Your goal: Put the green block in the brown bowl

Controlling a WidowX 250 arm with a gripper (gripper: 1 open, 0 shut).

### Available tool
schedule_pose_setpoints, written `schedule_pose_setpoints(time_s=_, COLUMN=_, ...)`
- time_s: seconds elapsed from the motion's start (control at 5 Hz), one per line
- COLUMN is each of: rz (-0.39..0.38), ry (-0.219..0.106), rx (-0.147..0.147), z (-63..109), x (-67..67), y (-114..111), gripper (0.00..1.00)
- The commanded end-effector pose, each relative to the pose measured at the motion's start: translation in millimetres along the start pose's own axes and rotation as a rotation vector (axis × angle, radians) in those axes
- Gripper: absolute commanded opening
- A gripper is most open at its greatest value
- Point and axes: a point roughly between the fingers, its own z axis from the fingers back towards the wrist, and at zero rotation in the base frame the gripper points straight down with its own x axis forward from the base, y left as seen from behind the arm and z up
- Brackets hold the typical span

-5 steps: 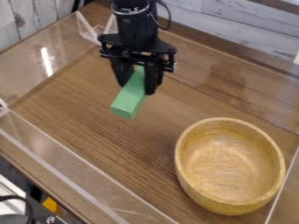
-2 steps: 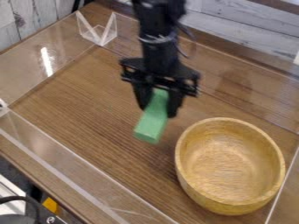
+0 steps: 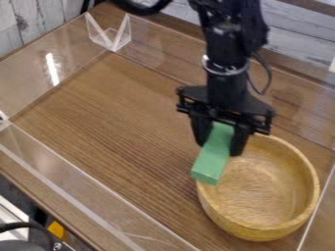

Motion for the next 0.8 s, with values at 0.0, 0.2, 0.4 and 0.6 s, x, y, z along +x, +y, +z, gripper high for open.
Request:
schedule_pose_setpoints(time_s=0.0, rz=-0.065, ry=-0.017, rx=-0.016, z=1.4, x=0.9, y=-4, gripper=0.00)
schedule_pose_setpoints(time_s=0.2, rz=-0.042, ry=-0.020, rx=-0.021, z=-1.8, x=-3.9, y=-9, gripper=0.00)
schedule_pose_setpoints(time_s=0.4, rz=-0.019, ry=-0.021, rx=-0.027, z=-5.1, x=-8.8, y=-14, gripper=0.00)
schedule_pose_setpoints(time_s=0.6, rz=0.050, ry=-0.027, rx=-0.029, z=-8.2, x=-3.3, y=-21, gripper=0.00)
